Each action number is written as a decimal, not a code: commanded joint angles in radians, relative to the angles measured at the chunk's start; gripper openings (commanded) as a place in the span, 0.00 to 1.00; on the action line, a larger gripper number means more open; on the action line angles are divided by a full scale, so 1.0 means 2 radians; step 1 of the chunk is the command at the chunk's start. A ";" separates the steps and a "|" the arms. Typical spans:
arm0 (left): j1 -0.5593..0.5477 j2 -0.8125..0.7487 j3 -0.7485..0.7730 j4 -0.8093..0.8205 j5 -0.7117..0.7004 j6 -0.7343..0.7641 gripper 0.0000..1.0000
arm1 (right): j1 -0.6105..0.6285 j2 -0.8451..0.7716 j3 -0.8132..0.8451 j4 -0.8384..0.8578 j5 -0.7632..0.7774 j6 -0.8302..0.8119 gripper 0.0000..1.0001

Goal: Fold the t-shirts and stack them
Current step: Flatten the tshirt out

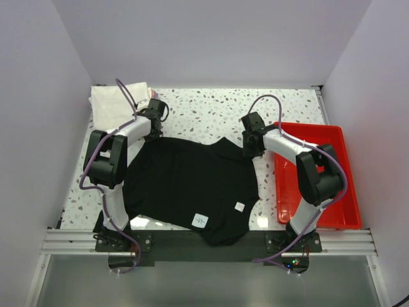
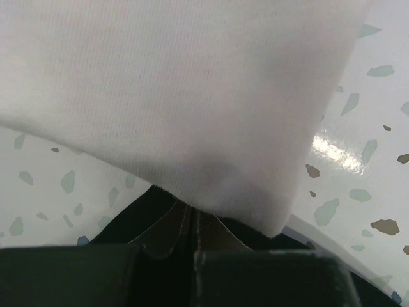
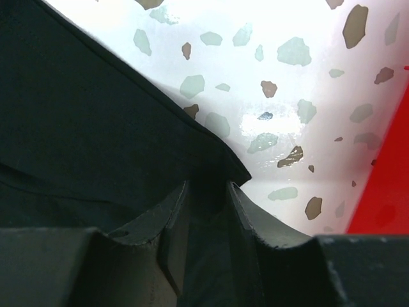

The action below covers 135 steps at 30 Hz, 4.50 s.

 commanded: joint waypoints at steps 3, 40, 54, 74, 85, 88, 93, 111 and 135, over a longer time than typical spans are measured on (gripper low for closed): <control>0.006 -0.026 -0.004 0.014 -0.006 0.007 0.00 | -0.005 -0.007 0.015 -0.009 0.038 0.026 0.34; 0.006 -0.019 0.001 0.016 0.001 0.007 0.00 | -0.042 0.012 -0.056 0.027 -0.011 0.152 0.23; 0.006 -0.057 0.008 0.010 -0.002 0.011 0.00 | -0.041 -0.090 -0.004 0.050 0.040 0.054 0.00; -0.017 -0.433 -0.025 0.039 0.009 0.007 0.00 | -0.042 -0.362 0.203 -0.016 -0.004 -0.073 0.00; -0.019 -0.639 0.086 0.076 0.109 0.052 0.00 | -0.042 -0.390 0.484 -0.113 -0.106 -0.096 0.00; -0.016 -0.645 0.146 0.056 0.126 0.060 0.00 | -0.041 -0.396 0.529 -0.121 -0.126 -0.097 0.00; -0.005 -0.639 0.226 0.034 0.149 0.080 0.00 | -0.041 -0.396 0.580 -0.129 -0.125 -0.103 0.00; 0.002 -0.433 0.006 0.150 -0.031 0.147 0.00 | -0.042 -0.240 0.395 -0.016 0.055 -0.177 0.00; 0.001 -0.347 -0.120 0.104 0.039 0.052 1.00 | -0.032 -0.065 0.216 -0.013 -0.111 -0.078 0.99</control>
